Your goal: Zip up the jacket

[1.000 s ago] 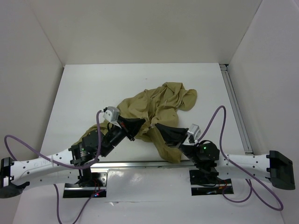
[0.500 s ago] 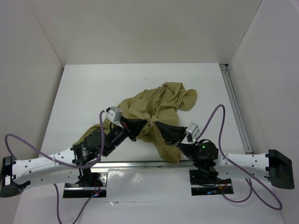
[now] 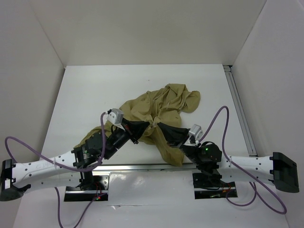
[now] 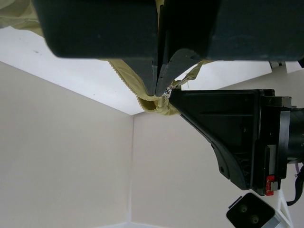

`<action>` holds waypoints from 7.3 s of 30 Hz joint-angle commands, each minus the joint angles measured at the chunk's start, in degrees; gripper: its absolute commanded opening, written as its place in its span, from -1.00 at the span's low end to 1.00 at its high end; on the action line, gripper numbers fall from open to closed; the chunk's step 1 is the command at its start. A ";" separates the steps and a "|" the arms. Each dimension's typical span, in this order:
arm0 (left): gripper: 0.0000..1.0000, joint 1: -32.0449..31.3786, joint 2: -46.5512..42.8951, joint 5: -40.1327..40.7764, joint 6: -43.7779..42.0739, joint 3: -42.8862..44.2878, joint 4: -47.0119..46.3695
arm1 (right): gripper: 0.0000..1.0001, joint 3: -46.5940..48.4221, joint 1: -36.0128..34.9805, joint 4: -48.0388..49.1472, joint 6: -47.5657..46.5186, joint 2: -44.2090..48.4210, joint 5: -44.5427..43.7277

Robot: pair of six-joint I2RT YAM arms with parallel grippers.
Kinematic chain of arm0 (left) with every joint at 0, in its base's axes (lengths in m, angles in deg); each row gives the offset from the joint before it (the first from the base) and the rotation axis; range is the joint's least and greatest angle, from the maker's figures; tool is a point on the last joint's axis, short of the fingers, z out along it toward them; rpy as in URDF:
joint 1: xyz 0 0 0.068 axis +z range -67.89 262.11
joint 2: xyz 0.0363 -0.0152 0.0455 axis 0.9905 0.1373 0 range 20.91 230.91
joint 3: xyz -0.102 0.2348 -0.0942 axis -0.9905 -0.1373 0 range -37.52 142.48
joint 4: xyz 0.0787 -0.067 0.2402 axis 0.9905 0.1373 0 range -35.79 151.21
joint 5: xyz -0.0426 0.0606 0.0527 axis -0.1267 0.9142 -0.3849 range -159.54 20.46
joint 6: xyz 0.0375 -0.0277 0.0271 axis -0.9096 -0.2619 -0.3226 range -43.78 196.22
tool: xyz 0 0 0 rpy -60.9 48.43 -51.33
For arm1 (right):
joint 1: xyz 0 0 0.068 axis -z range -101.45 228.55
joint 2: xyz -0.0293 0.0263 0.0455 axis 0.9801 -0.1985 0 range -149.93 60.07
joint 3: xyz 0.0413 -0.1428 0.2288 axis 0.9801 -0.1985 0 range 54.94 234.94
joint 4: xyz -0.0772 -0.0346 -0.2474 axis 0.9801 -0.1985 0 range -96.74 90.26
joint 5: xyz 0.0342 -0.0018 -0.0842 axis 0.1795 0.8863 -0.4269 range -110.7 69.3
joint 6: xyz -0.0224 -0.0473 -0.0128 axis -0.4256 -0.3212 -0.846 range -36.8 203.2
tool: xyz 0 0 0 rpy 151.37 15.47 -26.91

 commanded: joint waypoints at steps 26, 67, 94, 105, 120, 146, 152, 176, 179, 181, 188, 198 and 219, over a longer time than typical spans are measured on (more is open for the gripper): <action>-1.00 -0.22 -1.09 1.08 1.26 -1.30 -3.78 | -1.00 2.79 0.34 3.87 -0.23 -0.59 -1.28; -1.00 -0.22 1.28 -2.70 0.65 0.29 -3.69 | -1.00 2.70 0.34 4.84 0.82 -1.64 -3.39; -1.00 -0.22 1.45 -1.65 -3.92 5.73 5.71 | -1.00 4.38 0.34 -2.63 1.87 -1.12 -4.44; -1.00 -0.22 3.74 -4.63 -3.92 7.49 6.24 | -1.00 3.85 0.34 -2.11 2.40 -1.64 -4.44; -1.00 -0.22 6.64 -7.79 -5.59 10.39 9.14 | -1.00 3.32 0.34 -3.16 3.46 -0.59 -4.44; -1.00 -2.68 15.08 -8.24 -7.17 15.75 9.15 | -1.00 3.85 0.34 -3.07 6.18 -1.73 -2.86; -1.00 -3.20 15.08 -6.14 -7.17 15.23 9.14 | -1.00 3.23 0.34 -3.07 6.18 -0.59 -2.86; -0.44 -3.20 9.28 -0.51 -4.10 14.17 15.03 | -1.00 2.71 0.34 -4.13 7.76 1.17 -3.91; -0.44 -3.20 8.58 -0.51 -4.10 13.65 15.55 | -1.00 2.71 0.34 -3.60 7.76 1.17 -3.91; -0.44 -3.20 7.96 -0.51 -4.10 13.64 17.22 | -1.00 2.71 0.34 -3.60 7.76 1.17 -4.52; -0.42 -3.20 4.80 7.82 -0.50 13.37 29.07 | -1.00 5.07 0.34 -4.83 9.43 -0.41 -8.39; 0.13 -3.20 4.18 11.37 5.22 15.93 37.97 | -1.00 10.08 0.34 -5.97 8.91 -3.83 -8.40; -0.05 -3.20 5.32 6.53 -0.23 11.97 29.18 | -1.00 17.38 0.86 -1.40 11.02 -14.65 -14.46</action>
